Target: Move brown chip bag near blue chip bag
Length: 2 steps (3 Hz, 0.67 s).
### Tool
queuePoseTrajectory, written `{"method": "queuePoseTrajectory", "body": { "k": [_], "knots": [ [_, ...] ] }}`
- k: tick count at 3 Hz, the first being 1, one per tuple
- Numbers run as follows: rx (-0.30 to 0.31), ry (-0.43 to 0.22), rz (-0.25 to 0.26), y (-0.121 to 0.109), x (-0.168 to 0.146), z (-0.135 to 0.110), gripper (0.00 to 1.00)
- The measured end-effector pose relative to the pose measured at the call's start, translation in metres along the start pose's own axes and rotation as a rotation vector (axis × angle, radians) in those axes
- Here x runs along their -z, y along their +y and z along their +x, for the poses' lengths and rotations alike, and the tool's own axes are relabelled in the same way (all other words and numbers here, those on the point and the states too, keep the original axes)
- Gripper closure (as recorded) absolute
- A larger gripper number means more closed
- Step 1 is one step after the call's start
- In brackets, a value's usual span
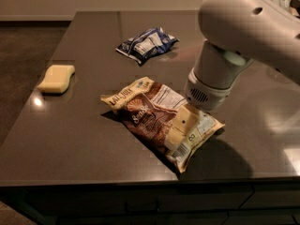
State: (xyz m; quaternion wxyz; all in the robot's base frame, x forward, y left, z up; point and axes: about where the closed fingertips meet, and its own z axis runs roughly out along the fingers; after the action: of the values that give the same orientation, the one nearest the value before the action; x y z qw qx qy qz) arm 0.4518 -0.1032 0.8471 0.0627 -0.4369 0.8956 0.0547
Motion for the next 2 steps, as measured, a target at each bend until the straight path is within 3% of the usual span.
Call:
{"method": "queuePoseTrajectory", "body": {
  "k": [1, 2],
  "knots": [
    [0.013, 0.001, -0.013, 0.007, -0.004, -0.01, 0.16],
    [0.03, -0.004, -0.016, 0.007, -0.004, -0.022, 0.41]
  ]
}}
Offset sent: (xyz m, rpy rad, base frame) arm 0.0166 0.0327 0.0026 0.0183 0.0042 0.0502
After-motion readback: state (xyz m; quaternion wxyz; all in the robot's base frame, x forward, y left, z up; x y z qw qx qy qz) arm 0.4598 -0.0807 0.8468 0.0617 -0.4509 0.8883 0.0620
